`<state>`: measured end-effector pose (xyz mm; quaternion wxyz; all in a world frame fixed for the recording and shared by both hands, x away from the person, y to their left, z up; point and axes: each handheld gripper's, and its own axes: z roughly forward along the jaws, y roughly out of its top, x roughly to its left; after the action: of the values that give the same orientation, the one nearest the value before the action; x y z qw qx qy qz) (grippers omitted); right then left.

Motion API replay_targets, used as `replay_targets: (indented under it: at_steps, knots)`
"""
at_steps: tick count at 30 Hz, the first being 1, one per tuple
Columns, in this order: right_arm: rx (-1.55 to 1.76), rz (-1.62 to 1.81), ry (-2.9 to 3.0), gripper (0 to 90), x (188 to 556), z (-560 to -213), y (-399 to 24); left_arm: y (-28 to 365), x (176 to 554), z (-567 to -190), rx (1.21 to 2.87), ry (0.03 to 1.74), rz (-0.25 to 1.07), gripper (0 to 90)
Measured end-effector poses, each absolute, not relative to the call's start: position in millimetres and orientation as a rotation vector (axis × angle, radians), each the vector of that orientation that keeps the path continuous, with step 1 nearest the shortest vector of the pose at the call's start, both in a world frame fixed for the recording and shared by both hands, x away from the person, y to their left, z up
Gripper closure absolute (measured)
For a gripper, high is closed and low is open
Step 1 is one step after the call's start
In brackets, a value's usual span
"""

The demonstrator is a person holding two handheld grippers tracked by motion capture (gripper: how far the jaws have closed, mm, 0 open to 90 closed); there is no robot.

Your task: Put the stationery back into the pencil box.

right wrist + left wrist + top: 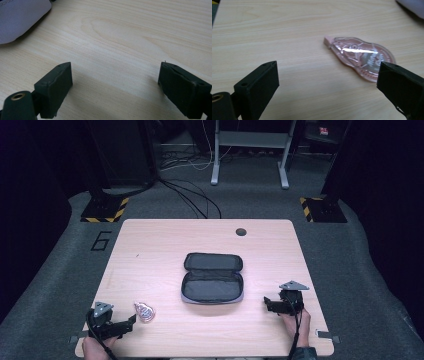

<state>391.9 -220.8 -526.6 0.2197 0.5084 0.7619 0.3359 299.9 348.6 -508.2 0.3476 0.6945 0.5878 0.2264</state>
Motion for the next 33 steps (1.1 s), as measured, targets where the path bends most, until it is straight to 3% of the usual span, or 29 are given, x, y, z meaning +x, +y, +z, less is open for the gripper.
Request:
replay_targets:
  at_steps: [14,33]
  knots:
    - [1.400,0.923,2.113,12.5,392,-527,-221,313,311,-515,1.906,1.423,0.506,5.6]
    - [1.409,0.928,2.106,13.4,392,-527,-221,302,335,-517,1.951,1.346,0.431,7.3]
